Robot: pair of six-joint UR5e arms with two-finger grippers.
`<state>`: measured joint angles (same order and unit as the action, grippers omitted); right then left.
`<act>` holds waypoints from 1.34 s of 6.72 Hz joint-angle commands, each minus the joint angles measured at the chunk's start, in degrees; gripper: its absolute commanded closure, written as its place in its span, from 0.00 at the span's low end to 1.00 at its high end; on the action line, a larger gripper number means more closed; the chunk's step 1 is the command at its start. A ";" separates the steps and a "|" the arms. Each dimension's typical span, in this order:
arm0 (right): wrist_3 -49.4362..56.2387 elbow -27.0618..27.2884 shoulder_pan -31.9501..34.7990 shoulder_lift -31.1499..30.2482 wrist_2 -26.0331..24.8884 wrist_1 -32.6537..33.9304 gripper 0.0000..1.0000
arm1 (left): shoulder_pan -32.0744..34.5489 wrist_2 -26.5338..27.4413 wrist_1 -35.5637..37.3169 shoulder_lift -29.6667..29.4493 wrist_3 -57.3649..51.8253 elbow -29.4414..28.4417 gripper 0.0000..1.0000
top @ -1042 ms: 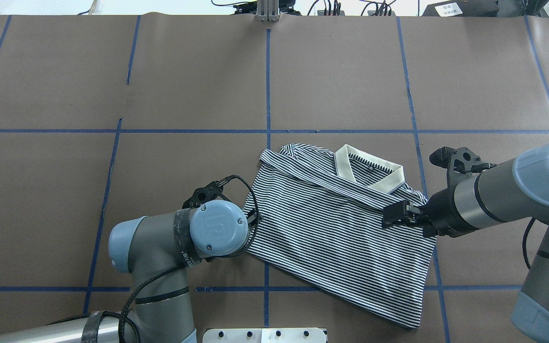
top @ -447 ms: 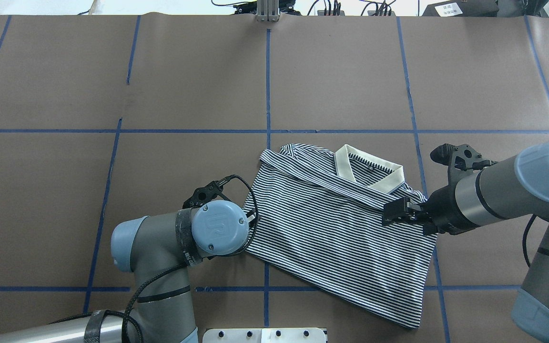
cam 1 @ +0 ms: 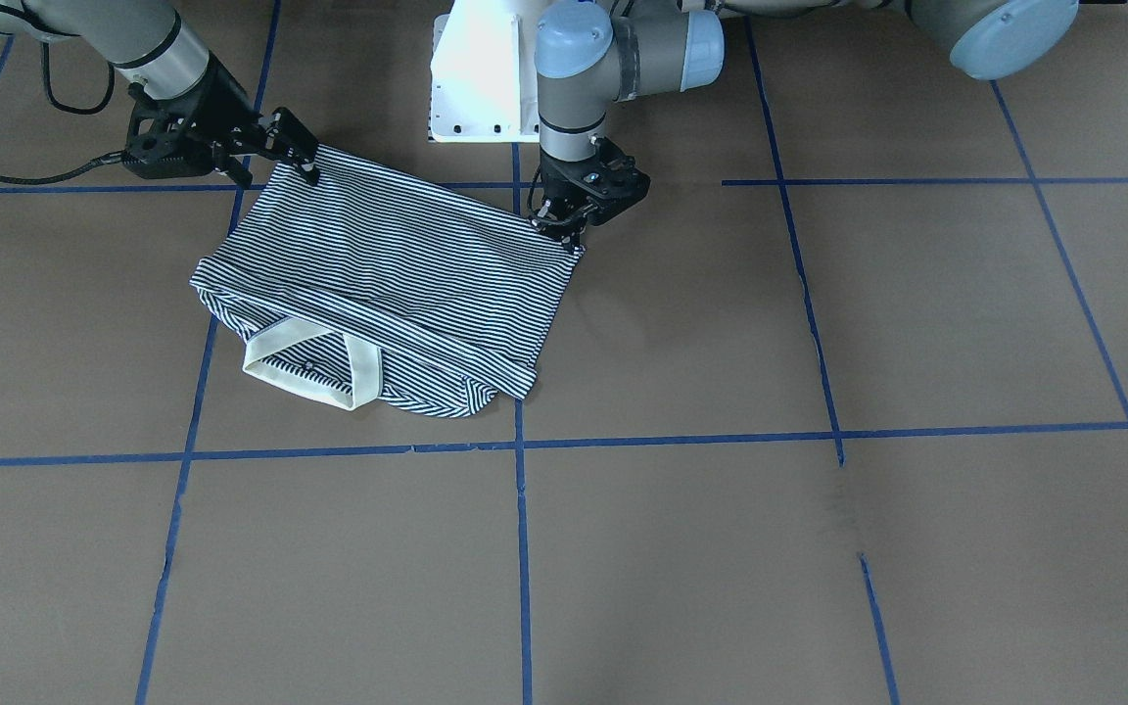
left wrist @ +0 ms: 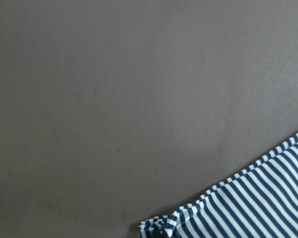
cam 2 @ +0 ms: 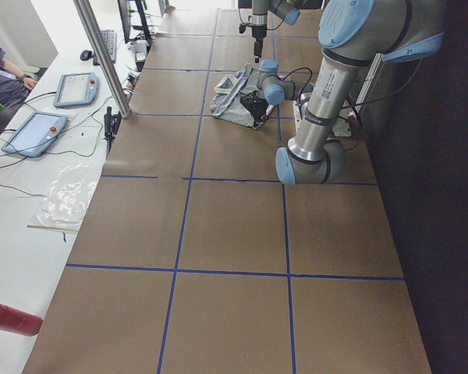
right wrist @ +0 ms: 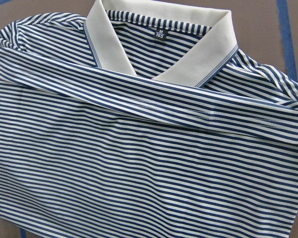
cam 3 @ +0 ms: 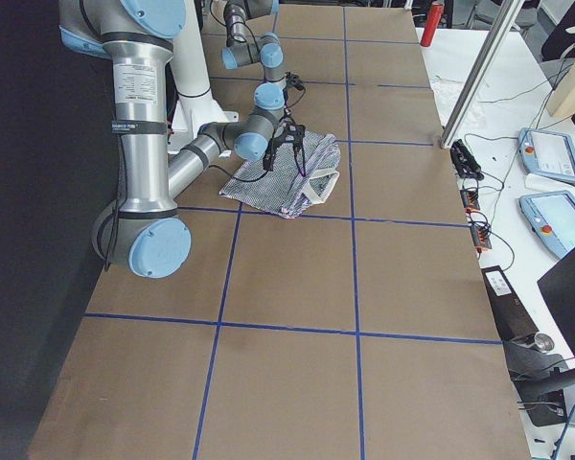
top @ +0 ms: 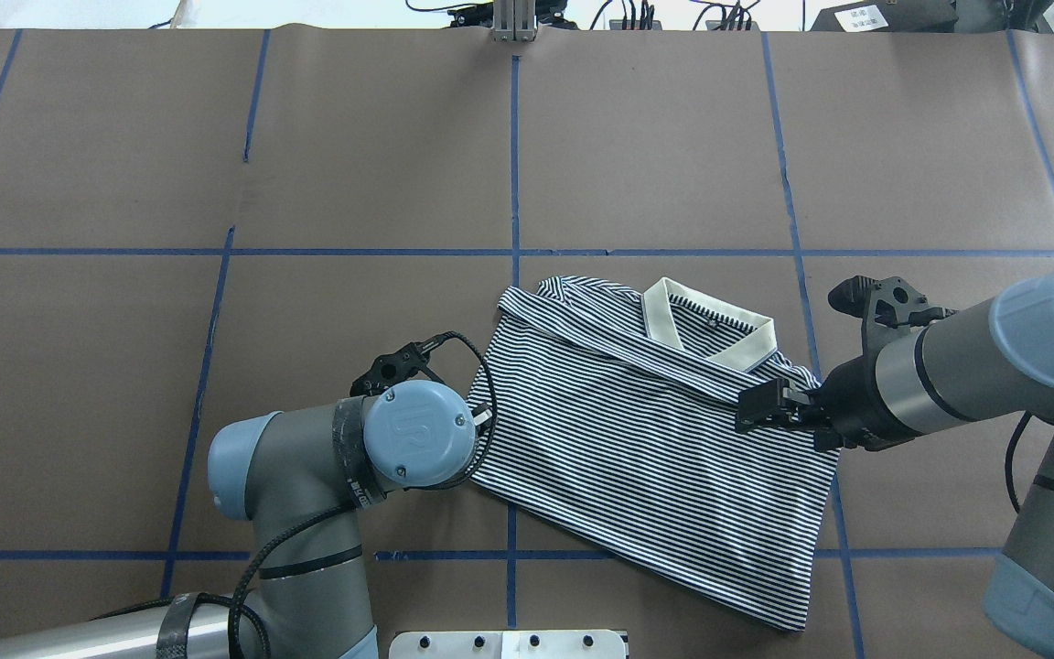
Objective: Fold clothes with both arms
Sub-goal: 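Grasp the shirt edge nearest the left gripper with the left gripper, then fold the grasped edge over toward the right gripper with the left gripper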
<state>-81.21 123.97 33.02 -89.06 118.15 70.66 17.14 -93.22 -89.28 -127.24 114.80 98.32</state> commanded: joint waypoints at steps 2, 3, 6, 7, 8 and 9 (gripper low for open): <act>-0.26 -0.48 -0.06 0.12 -0.38 0.01 0.00 | 6.30 0.23 -0.19 0.14 -0.54 -0.85 1.00; -0.44 -0.57 -0.06 0.12 -0.38 0.01 0.00 | 8.42 1.79 -0.28 0.15 -2.98 -1.99 1.00; -0.53 -0.83 0.20 0.47 -0.38 0.01 0.00 | 19.65 3.04 -24.70 -3.52 -15.97 -21.33 1.00; -0.53 -0.83 0.38 0.64 -0.46 0.01 0.00 | 21.26 2.95 -29.06 -10.42 -17.84 -30.82 1.00; -0.18 -0.92 0.73 0.73 -0.38 0.01 0.00 | 21.79 3.04 -35.29 -14.40 -19.16 -37.79 1.00; -0.18 -1.18 0.91 2.73 -0.38 0.01 0.00 | 22.06 4.17 -41.00 -14.79 -21.70 -41.07 1.00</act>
<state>-81.49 123.00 33.67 -87.90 117.75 70.66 38.54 -89.92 -123.47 -139.89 95.73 62.88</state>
